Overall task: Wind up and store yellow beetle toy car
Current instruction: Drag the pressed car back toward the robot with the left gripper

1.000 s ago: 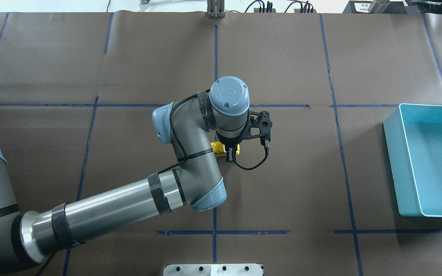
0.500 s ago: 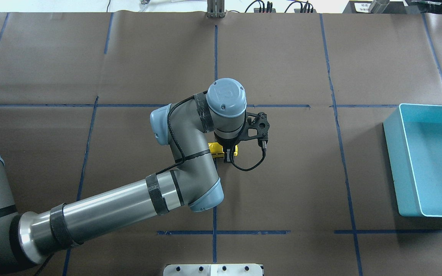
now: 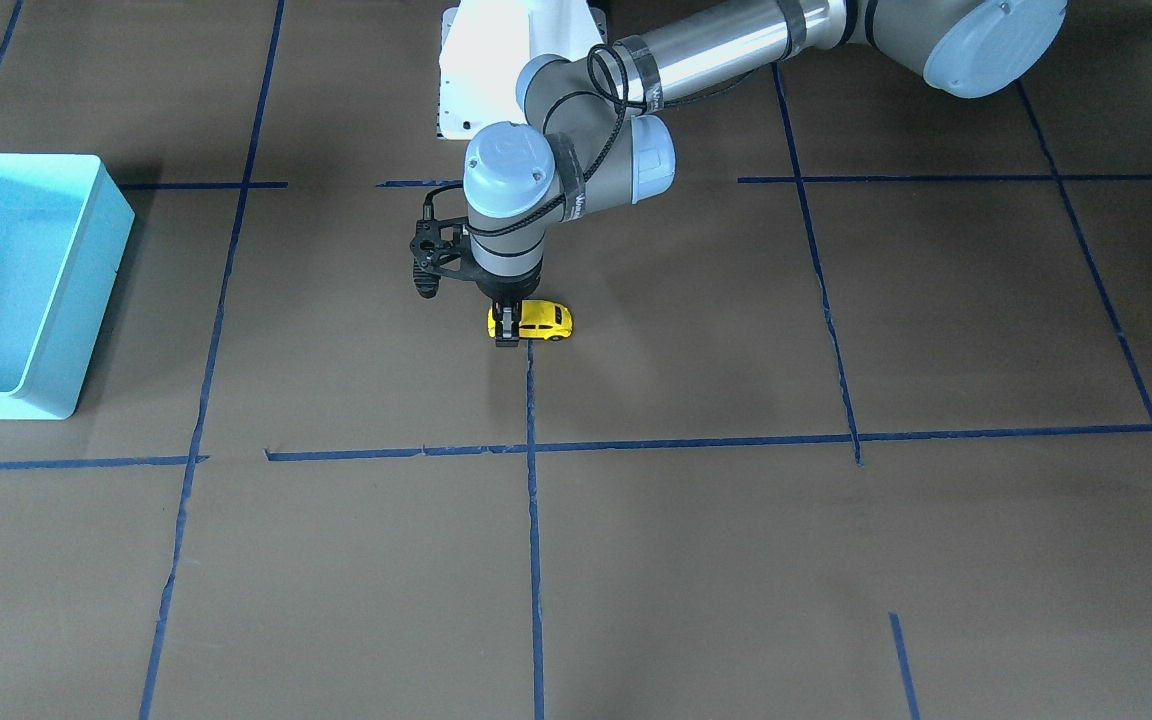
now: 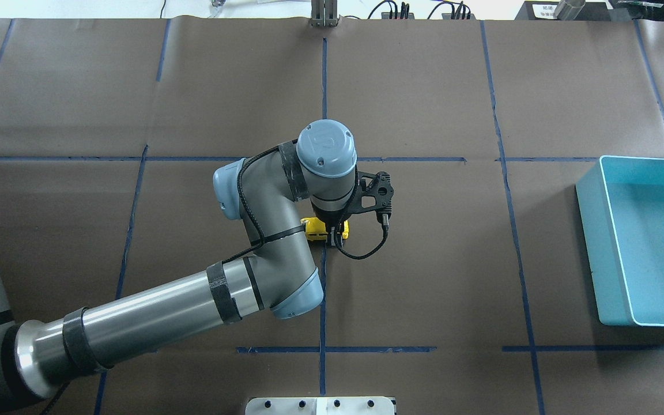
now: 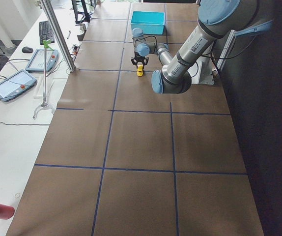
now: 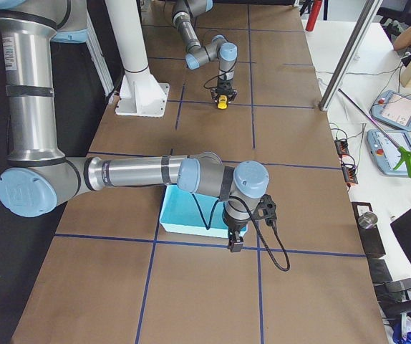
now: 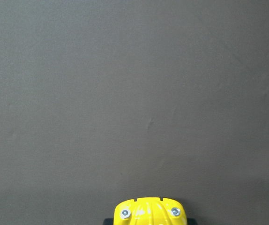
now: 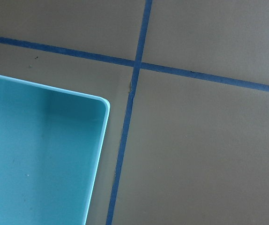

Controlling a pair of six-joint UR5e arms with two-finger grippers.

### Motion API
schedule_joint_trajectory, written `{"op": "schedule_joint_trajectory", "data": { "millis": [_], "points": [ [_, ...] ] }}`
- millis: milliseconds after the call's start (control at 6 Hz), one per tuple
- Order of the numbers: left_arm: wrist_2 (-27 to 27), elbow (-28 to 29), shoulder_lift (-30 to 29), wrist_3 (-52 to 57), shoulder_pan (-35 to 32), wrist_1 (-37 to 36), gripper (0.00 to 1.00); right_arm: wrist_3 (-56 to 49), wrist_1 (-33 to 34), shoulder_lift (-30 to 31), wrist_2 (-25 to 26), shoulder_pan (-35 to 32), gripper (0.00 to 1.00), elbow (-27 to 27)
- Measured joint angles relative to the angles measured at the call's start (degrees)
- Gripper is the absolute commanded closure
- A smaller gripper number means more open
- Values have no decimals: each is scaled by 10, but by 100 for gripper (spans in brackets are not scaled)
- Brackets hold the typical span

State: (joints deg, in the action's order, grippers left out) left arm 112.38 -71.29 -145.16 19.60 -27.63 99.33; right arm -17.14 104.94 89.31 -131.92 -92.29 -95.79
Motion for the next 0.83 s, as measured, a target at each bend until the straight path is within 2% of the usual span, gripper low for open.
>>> {"op": "schedule_joint_trajectory", "data": {
  "millis": [833],
  "points": [
    [21, -70, 68, 0, -13, 5, 96, 0, 0, -2, 1, 0, 0, 0]
  ]
}}
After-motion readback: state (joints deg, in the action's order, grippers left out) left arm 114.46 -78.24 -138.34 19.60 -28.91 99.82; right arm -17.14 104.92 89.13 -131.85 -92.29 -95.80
